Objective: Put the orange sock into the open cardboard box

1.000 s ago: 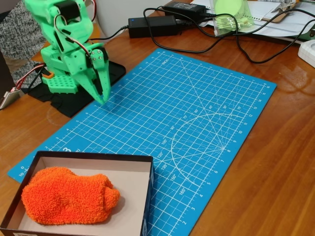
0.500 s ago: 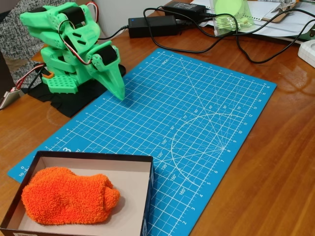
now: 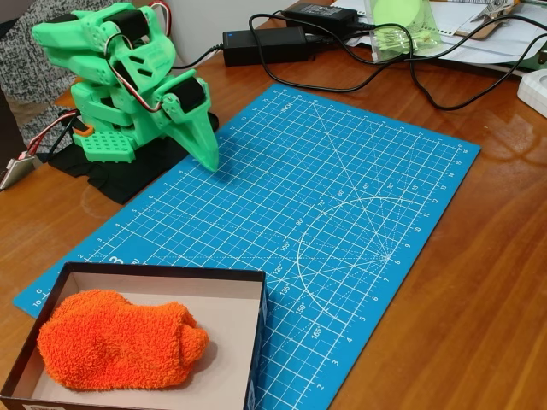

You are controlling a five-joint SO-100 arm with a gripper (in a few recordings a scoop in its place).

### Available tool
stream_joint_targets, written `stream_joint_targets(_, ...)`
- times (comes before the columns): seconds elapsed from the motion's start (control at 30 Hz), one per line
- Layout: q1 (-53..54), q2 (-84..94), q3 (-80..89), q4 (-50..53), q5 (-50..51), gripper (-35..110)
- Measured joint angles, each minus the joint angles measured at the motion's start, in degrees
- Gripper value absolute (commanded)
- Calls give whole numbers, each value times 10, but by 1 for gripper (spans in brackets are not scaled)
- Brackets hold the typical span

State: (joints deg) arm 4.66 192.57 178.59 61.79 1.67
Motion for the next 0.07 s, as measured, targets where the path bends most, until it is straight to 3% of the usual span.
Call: stream_joint_targets(0.07, 0, 0, 0, 0, 0, 0)
